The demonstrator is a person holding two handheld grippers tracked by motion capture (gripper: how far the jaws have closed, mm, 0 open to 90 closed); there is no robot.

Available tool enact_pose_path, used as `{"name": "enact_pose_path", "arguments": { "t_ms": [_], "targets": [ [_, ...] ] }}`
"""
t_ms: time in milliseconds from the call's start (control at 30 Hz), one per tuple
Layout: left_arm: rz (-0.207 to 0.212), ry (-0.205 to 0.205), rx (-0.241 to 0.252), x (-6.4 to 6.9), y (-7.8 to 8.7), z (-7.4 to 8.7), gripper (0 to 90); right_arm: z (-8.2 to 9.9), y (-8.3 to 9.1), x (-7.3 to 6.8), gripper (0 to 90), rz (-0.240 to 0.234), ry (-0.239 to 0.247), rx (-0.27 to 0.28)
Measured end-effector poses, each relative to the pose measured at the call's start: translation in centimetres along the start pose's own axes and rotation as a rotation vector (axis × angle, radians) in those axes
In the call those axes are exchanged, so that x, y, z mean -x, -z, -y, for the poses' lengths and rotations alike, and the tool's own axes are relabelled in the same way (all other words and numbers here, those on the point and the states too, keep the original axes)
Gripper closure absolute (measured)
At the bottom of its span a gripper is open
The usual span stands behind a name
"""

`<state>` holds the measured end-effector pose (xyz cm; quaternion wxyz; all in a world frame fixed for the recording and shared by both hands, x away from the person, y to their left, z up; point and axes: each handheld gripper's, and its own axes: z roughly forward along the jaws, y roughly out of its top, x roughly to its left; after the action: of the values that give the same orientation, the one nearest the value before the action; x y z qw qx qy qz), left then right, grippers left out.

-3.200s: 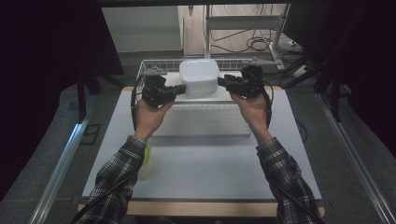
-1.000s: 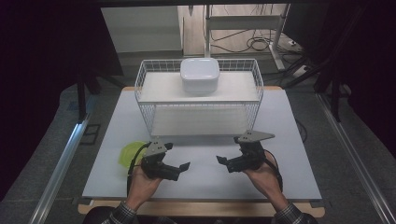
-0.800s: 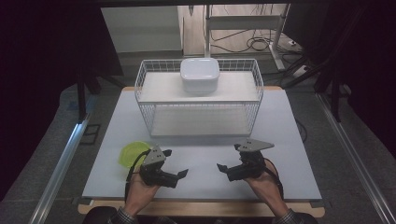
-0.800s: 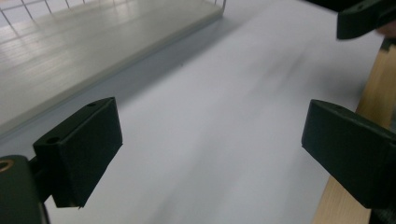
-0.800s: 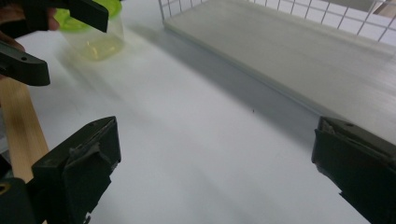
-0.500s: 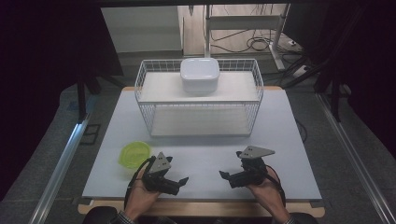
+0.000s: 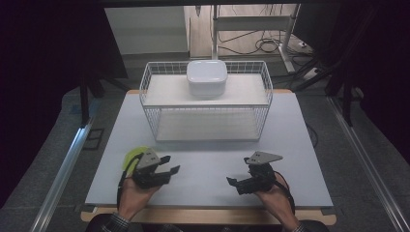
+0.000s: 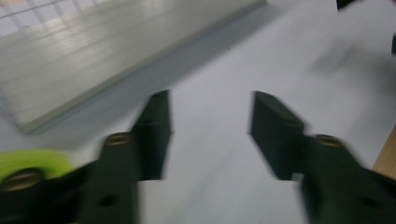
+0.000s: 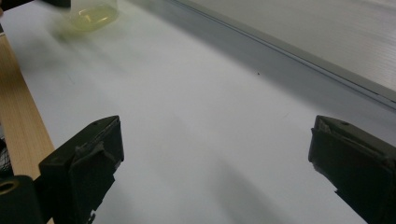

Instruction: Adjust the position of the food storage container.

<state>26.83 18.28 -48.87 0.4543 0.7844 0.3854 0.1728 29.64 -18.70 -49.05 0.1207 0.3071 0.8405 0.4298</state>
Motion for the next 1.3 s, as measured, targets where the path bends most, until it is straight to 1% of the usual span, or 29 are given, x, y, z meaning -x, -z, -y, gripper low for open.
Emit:
{"name": "enact_pose_path", "arguments": {
  "t_ms": [33,67,100,167,200,267,300,367,400,467,567,700,767,833,900,933,967,1033,1067,1133,1200,1300],
  "targets": [
    [-0.005,0.015,0.008,-0.5,0.3,0.1,62.6,0.0,-0.1,0.0,3.7,-0.001,0.001,-0.004],
    [-0.012,0.03,0.016,-1.1,0.7,0.2,69.3,0.1,-0.1,0.0,3.7,-0.001,0.002,-0.007],
    [-0.034,0.031,0.02,-1.6,1.1,0.3,76.2,0.1,-0.2,0.0,3.9,0.002,0.004,-0.011],
    [-0.073,0.038,0.017,-2.4,1.9,0.6,86.8,0.1,-0.2,0.0,4.1,0.008,0.005,-0.018],
    [-0.095,0.055,0.021,-3.0,2.3,0.8,89.8,0.1,-0.2,0.0,4.2,0.009,0.003,-0.019],
    [-0.117,0.08,0.023,-3.6,3.0,1.1,89.9,0.1,-0.3,0.0,4.3,0.009,0.001,-0.021],
    [-0.137,0.085,0.023,-3.9,3.3,1.2,89.9,0.1,-0.3,0.0,4.4,0.011,0.003,-0.023],
    [-0.178,0.09,0.019,-4.6,3.9,1.6,89.9,0.2,-0.3,0.0,4.5,0.009,0.003,-0.027],
    [-0.209,0.096,0.014,-5.0,4.3,1.9,89.9,0.2,-0.4,0.0,4.5,0.01,0.002,-0.027],
    [-0.241,0.108,0.008,-5.5,4.6,2.3,89.9,0.2,-0.4,0.0,4.7,0.012,0.003,-0.029],
    [-0.314,0.118,-0.011,-6.4,5.3,3.1,89.8,0.2,-0.4,0.1,4.9,0.016,0.0,-0.033],
    [-0.365,0.171,-0.025,-7.7,6.0,4.1,89.8,0.3,-0.5,0.2,5.3,0.018,-0.003,-0.041],
    [-0.388,0.189,-0.041,-8.3,6.1,4.5,89.9,0.3,-0.6,0.1,5.4,0.019,-0.004,-0.044],
    [-0.397,0.21,-0.054,-8.8,6.1,4.9,89.9,0.3,-0.6,0.1,5.5,0.018,-0.002,-0.045],
    [-0.395,0.228,-0.072,-9.2,5.9,5.1,89.8,0.3,-0.6,0.1,5.5,0.019,-0.001,-0.049],
    [-0.394,0.237,-0.092,-9.3,5.6,5.2,89.8,0.3,-0.7,0.1,5.5,0.018,-0.001,-0.051],
    [-0.394,0.237,-0.092,-9.3,5.6,5.2,89.8,0.3,-0.7,0.1,5.5,0.018,-0.001,-0.051],
    [-0.395,0.239,-0.11,-9.2,5.3,5.3,89.8,0.4,-0.7,0.1,5.6,0.019,-0.001,-0.052],
    [-0.402,0.244,-0.122,-9.1,5.1,5.2,89.8,0.4,-0.8,0.1,5.6,0.019,0.001,-0.056],
    [-0.4,0.247,-0.124,-9.1,5.1,5.2,89.7,0.4,-0.8,0.1,5.7,0.021,0.002,-0.058],
    [-0.395,0.259,-0.124,-9.1,5.0,5.2,89.7,0.4,-0.8,0.1,5.8,0.021,0.005,-0.063],
    [-0.375,0.262,-0.125,-8.9,4.6,5.1,89.7,0.4,-0.9,0.1,5.8,0.023,0.004,-0.067]
  ]
}}
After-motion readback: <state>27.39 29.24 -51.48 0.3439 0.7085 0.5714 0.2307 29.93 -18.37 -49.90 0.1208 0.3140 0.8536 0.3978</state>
